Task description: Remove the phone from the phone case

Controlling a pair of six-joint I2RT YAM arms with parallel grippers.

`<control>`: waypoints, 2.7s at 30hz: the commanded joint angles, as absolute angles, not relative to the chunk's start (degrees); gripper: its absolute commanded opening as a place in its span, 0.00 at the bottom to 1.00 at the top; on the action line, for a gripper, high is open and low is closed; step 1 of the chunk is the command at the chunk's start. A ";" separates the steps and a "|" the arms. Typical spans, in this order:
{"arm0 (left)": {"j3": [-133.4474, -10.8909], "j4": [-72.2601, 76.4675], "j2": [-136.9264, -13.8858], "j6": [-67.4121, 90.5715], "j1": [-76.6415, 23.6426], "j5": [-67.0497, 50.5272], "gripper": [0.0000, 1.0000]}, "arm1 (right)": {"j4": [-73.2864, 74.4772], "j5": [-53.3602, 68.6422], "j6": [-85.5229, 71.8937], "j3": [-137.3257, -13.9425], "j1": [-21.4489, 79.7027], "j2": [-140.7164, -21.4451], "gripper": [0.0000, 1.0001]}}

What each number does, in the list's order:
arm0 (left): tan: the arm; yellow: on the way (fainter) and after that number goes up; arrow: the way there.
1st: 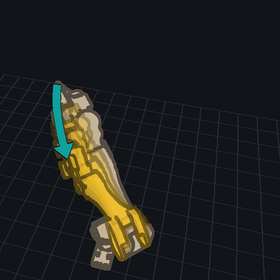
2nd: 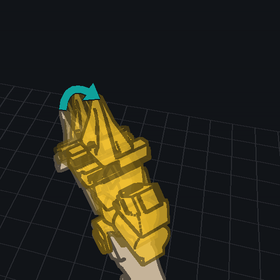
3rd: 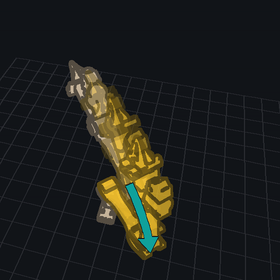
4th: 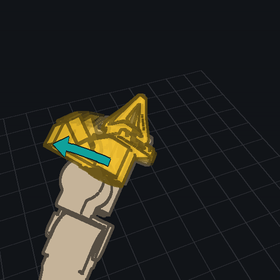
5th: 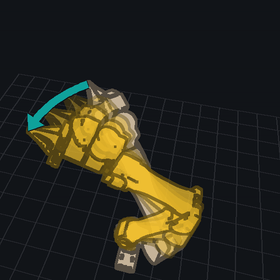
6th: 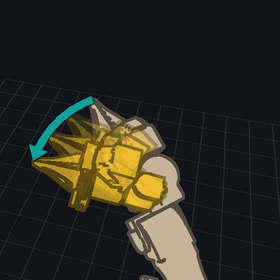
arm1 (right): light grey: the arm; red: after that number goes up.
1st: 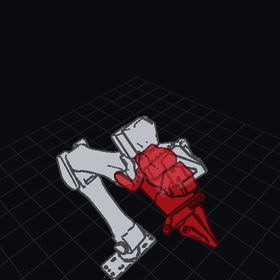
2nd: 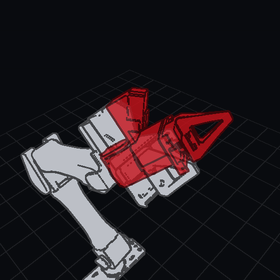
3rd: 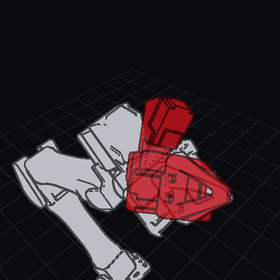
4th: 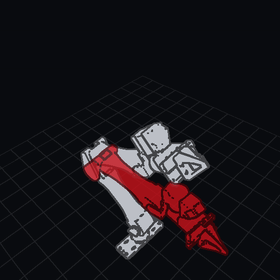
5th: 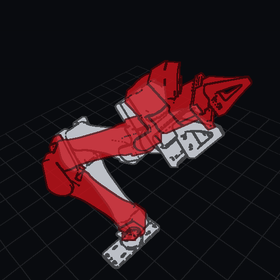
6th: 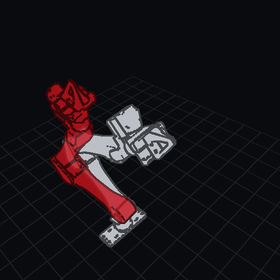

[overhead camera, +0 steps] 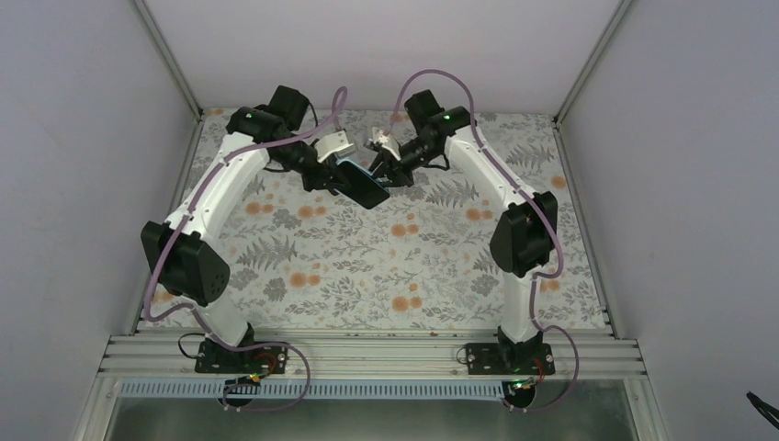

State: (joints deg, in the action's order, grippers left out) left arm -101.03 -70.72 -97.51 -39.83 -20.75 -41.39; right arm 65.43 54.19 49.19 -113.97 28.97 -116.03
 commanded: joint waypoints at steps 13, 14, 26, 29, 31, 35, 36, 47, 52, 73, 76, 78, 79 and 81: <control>-114.82 -59.34 -99.75 -38.13 -15.17 -47.91 0.62 | 61.14 71.83 36.93 -107.51 27.11 -107.48 0.03; -114.87 -59.99 -98.77 -38.45 -15.06 -46.85 0.67 | 61.42 71.39 36.92 -107.17 25.88 -107.53 0.03; -106.07 -49.68 -82.20 -35.13 -16.89 -35.41 0.81 | 45.22 59.25 17.41 -104.43 16.15 -103.78 0.03; -93.28 -33.31 -77.19 -33.96 -24.21 -18.74 0.81 | 40.97 53.49 9.95 -106.47 16.20 -103.30 0.03; -84.44 -21.65 -75.92 -33.34 -29.20 -7.85 0.80 | 38.15 45.43 2.28 -108.60 16.27 -103.45 0.03; -74.65 -6.38 -77.93 -33.10 -34.84 3.24 0.80 | 37.06 38.45 -3.35 -113.56 16.39 -104.99 0.03; -73.39 -3.29 -78.88 -33.24 -36.26 6.07 0.79 | 37.58 36.73 -4.45 -115.19 16.50 -105.57 0.03; -79.17 7.97 -88.96 -30.86 -42.26 11.98 0.79 | 36.50 33.32 -4.10 -116.24 17.76 -105.77 0.03; -87.82 2.41 -95.49 -27.66 -42.36 11.47 0.79 | 35.81 32.31 -4.08 -115.77 17.84 -104.74 0.03; -90.75 -1.85 -98.07 -24.09 -41.84 5.98 0.78 | 34.09 29.14 -5.11 -115.79 18.17 -104.40 0.03; -91.12 -1.93 -98.38 -23.74 -41.87 5.81 0.78 | 33.69 29.01 -5.42 -115.80 18.36 -104.39 0.03; -91.66 -1.83 -99.03 -23.56 -41.88 6.84 0.78 | 33.74 29.24 -5.44 -115.98 18.43 -104.52 0.03; -92.05 -1.80 -99.47 -23.56 -41.85 7.67 0.78 | 33.94 29.34 -5.38 -116.06 18.56 -104.60 0.03; -92.57 -1.55 -100.15 -23.33 -41.84 9.00 0.78 | 33.96 29.44 -5.37 -116.02 18.75 -104.38 0.03</control>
State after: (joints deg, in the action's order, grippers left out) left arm -90.32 -2.04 -98.17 -24.69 -42.11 7.09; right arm 38.13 28.80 -4.49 -114.39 17.69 -106.26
